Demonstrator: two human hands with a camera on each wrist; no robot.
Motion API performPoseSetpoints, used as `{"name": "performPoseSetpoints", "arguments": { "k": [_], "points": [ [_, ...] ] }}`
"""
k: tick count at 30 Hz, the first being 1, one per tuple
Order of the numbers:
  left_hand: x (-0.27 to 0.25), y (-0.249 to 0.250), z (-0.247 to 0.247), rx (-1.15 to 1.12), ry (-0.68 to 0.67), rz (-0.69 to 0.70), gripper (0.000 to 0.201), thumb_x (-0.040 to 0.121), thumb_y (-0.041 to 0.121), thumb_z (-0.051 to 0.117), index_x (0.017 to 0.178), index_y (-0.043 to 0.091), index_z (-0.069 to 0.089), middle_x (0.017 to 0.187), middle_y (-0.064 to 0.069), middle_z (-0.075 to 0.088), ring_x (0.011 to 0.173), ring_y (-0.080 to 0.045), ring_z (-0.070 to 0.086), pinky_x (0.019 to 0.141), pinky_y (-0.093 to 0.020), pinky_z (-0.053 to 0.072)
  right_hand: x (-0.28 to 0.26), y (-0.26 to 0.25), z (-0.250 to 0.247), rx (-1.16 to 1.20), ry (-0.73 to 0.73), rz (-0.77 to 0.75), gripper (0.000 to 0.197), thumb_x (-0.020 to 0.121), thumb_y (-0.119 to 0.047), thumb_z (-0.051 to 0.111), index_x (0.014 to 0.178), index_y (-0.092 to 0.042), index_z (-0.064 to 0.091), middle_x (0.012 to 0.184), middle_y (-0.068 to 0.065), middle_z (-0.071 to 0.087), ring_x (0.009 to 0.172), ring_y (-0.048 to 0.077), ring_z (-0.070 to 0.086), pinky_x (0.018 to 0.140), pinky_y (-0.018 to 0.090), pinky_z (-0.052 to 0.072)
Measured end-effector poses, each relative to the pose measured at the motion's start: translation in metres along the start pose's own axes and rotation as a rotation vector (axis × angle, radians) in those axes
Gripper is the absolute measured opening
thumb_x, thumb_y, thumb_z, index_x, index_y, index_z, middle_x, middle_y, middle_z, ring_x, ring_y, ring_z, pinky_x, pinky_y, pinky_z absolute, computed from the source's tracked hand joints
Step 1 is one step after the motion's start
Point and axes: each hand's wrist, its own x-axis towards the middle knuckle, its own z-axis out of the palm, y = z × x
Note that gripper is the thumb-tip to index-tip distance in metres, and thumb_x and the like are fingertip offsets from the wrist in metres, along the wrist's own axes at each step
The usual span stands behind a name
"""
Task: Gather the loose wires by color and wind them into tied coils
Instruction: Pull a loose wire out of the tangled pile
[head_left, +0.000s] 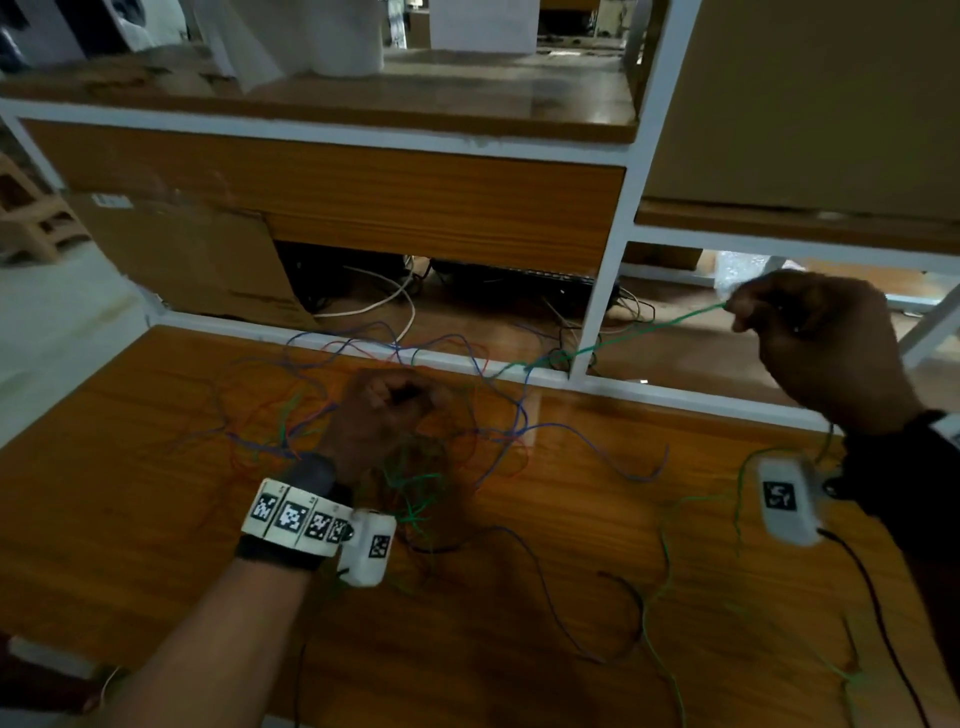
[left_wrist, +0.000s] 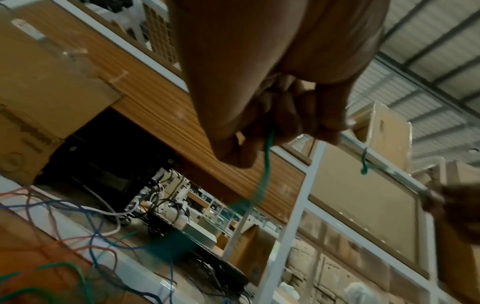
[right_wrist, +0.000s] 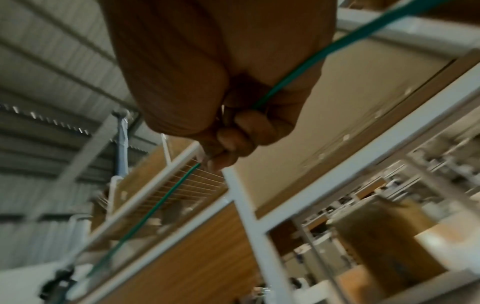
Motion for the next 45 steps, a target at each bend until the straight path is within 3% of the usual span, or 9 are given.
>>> {"name": "performPoseSetpoints", "arguments": {
  "k": [6,11,17,23,29,35,39,42,45],
  "points": [
    [0.013,-0.003,-0.014,0.037,0.151,0.044,0.018,0.095,-0.002,0.061,0.091,0.012,0.072,0.079,0.024,0.073,0.081,0.005,0.068,0.070,-0.010,0.050,-0.030,0.032,0.029,-0.178,-0.221,0.008,0.043,0.081,0.010,0.071,0.090,-0.032,0.068,0.083,0.000,0.074,0.067,0.020,0.068,0.066,0.030,0.053],
    [0.014,0.026,0.015,0.061,0.026,0.076,0.011,0.093,0.002,0.066,0.086,0.003,0.075,0.050,0.019,0.061,0.046,0.005,0.052,0.051,-0.009,0.039,-0.035,0.009,0.071,-0.421,-0.735,0.013,0.098,0.080,-0.043,0.085,0.160,-0.030,0.031,0.159,0.007,0.043,0.141,0.032,0.044,0.109,0.050,0.046],
    [0.014,0.043,0.042,0.003,0.034,0.254,0.004,0.086,0.006,0.072,0.083,0.006,0.075,0.073,0.009,0.072,0.070,0.005,0.063,0.065,-0.012,0.048,-0.028,-0.045,0.098,0.434,-1.024,0.162,0.113,0.069,-0.055,0.091,0.161,-0.036,0.027,0.161,-0.017,0.039,0.147,0.001,0.037,0.121,0.038,0.037],
    [0.011,0.039,0.038,-0.067,0.046,0.197,0.017,0.090,-0.007,0.064,0.086,0.008,0.070,0.054,0.022,0.060,0.049,0.009,0.051,0.053,-0.003,0.035,-0.046,-0.036,0.142,0.966,-0.775,0.307,0.031,0.094,-0.005,0.069,0.125,-0.003,0.068,0.110,0.008,0.077,0.113,0.028,0.070,0.104,0.040,0.054],
    [0.006,0.029,0.028,-0.086,0.048,0.060,0.006,0.091,0.002,0.066,0.092,-0.001,0.071,0.050,0.022,0.057,0.047,0.007,0.050,0.052,-0.008,0.038,-0.050,-0.023,0.136,1.069,-0.716,0.445,0.037,0.085,0.005,0.074,0.121,0.006,0.067,0.104,0.029,0.074,0.089,0.032,0.075,0.073,0.037,0.062],
    [0.004,0.018,0.031,0.127,-0.018,-0.075,0.003,0.091,0.029,0.071,0.094,0.029,0.073,0.083,0.019,0.071,0.075,0.005,0.063,0.066,-0.015,0.049,-0.053,-0.034,0.131,0.660,-0.446,0.262,0.055,0.081,0.005,0.084,0.129,-0.017,0.067,0.083,0.005,0.080,0.083,0.014,0.079,0.067,0.021,0.058],
    [-0.002,0.025,0.049,0.477,-0.240,0.134,0.042,0.086,0.044,0.073,0.126,0.037,0.065,0.124,0.019,0.059,0.116,0.002,0.050,0.097,-0.013,0.038,-0.057,-0.032,0.133,0.527,-0.312,0.166,0.050,0.076,0.005,0.087,0.112,-0.024,0.069,0.082,-0.003,0.080,0.080,0.002,0.077,0.074,0.017,0.060],
    [-0.004,0.026,0.071,0.593,-0.161,0.494,0.018,0.087,0.026,0.073,0.105,0.022,0.077,0.102,0.007,0.071,0.098,-0.009,0.058,0.084,-0.016,0.037,-0.058,-0.034,0.133,0.502,-0.327,0.161,0.049,0.071,-0.012,0.094,0.112,-0.022,0.070,0.081,-0.004,0.080,0.076,0.006,0.077,0.071,0.028,0.063],
    [-0.005,0.025,0.081,0.567,-0.089,0.476,0.009,0.089,0.013,0.068,0.094,0.014,0.076,0.088,0.000,0.071,0.084,-0.007,0.051,0.073,0.001,0.029,-0.055,-0.033,0.128,0.565,-0.509,0.248,0.050,0.073,-0.014,0.092,0.119,-0.017,0.071,0.083,0.000,0.081,0.081,0.012,0.078,0.075,0.030,0.063]
  ]
}}
